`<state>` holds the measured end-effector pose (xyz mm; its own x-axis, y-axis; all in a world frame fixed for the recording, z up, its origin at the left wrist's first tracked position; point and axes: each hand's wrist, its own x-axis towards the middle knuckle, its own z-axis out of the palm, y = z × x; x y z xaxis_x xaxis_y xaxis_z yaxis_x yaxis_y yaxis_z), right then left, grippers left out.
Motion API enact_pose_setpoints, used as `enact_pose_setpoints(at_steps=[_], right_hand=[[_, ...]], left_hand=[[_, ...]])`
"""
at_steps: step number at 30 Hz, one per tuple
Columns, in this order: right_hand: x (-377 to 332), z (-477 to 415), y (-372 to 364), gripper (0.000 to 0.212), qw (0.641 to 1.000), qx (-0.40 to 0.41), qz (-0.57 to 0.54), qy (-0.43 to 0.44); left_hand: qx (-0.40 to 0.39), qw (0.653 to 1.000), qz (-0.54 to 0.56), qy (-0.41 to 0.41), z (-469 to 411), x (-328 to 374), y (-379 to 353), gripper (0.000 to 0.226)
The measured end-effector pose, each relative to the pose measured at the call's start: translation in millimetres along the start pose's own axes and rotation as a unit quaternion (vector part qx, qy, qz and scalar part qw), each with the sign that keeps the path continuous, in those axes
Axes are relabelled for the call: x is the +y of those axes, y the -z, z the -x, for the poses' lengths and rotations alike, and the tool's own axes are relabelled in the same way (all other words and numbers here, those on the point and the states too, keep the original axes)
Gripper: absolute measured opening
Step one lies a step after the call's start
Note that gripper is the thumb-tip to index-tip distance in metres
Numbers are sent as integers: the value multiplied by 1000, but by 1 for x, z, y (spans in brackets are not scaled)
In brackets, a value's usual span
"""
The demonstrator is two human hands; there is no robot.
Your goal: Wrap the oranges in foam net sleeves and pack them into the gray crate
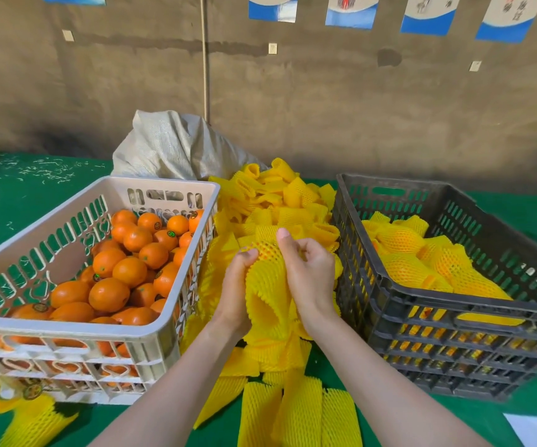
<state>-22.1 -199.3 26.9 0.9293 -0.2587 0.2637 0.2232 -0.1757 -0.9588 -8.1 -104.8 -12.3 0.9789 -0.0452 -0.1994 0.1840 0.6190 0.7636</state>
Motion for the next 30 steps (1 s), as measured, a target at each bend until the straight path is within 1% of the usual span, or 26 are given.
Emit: enact_pose_setpoints(at_steps=[2,4,6,8,10,12,15,17,18,20,23,24,26,27,28,30], right_hand=[[-3,-5,2,42,1000,-15,15,2],[-6,-9,3,47,999,-39,-7,-23],[-7,-12,6,50,997,-53,-24,-50],[-7,-13,8,47,995,-56,-38,-67],[-7,-13,8,54,994,-56,-54,-81],[-5,-10,5,60,989,-55,-84,-106],[-4,-5,1,63,982,-67,-110,-136],[-1,-7,0,67,980,-70,-118,-141],[0,-8,1,67,978,-68,-130,-147],[1,-10,3,68,971,-63,-159,-167],[7,-12,7,65,956,-68,-184,-217],[10,-12,7,61,948,-74,-184,-248],[12,-12,8,56,917,-113,-216,-314],[13,-12,9,56,902,-132,-248,-329],[15,-12,8,56,892,-150,-271,-330],[20,-11,7,61,884,-172,-291,-323]], left_hand=[[-14,999,35,8,0,0,2,67],[-32,998,52,4,0,1,3,51],[-63,996,63,-17,3,4,1,43],[-90,993,73,-36,5,4,-1,41],[-100,992,67,-45,7,4,-2,44],[-92,993,54,-46,3,3,1,46],[-66,995,69,-33,-1,0,3,29],[-71,994,77,-30,-1,-1,3,44],[-81,994,72,-33,-1,-2,3,42],[-97,994,39,-35,0,2,0,35],[-98,993,-13,-62,0,8,-2,33],[-92,992,-34,-73,-2,9,-1,33],[-70,989,-79,-99,0,10,-2,31],[-55,986,-108,-116,2,10,-3,32],[-44,979,-142,-139,2,9,-3,36],[-24,959,-204,-197,4,7,-4,42]])
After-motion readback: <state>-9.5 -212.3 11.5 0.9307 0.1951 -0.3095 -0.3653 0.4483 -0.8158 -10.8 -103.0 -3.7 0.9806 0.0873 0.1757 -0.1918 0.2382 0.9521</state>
